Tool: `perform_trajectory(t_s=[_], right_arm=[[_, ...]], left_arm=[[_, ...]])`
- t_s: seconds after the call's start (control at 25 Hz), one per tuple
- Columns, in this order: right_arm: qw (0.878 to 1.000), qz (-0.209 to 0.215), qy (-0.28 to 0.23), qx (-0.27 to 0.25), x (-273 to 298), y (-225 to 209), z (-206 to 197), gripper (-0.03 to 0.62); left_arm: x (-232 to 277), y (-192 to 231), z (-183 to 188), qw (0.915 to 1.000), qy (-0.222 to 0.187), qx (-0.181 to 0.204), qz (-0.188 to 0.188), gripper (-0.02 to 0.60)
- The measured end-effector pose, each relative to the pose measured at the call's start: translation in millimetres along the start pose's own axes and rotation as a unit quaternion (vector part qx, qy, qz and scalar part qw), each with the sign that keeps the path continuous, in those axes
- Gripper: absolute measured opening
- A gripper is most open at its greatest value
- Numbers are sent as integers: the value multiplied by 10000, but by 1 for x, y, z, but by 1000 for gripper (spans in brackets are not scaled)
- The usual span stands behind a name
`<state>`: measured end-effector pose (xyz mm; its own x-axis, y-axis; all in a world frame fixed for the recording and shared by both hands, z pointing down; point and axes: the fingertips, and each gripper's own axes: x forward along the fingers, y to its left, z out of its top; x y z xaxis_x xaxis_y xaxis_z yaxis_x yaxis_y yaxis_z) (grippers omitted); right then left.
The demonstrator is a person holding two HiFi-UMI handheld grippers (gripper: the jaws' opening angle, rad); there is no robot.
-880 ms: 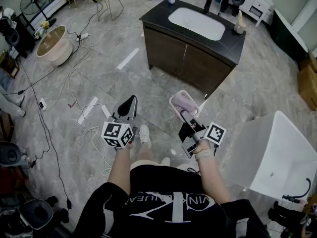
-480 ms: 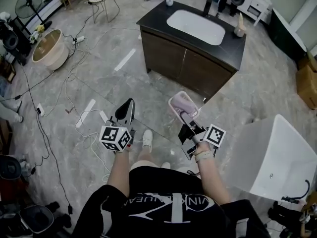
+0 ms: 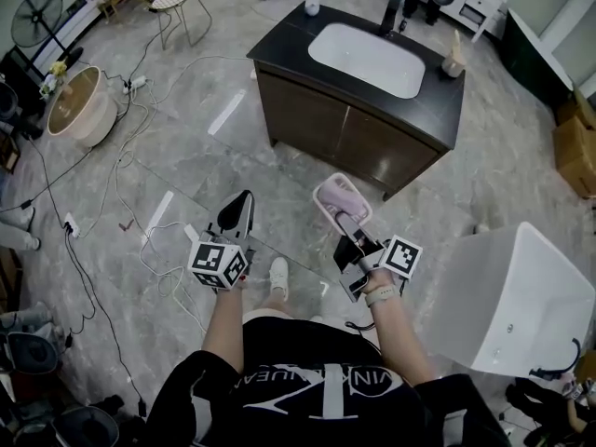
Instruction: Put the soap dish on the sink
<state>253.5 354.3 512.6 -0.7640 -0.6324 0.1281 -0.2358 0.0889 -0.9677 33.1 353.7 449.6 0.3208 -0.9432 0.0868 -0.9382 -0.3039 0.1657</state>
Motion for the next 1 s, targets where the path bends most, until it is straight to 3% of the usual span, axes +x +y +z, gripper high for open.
perform_trajectory(t_s=[0.4, 1.0], right_arm=[[9993, -181, -220, 237, 59, -3, 27, 60], [9973, -88, -639, 350, 151, 2, 49, 60]], left_arm=[[60, 56, 17, 9998, 91, -121, -160, 15], [128, 133, 29, 9975, 265, 9, -649, 15]])
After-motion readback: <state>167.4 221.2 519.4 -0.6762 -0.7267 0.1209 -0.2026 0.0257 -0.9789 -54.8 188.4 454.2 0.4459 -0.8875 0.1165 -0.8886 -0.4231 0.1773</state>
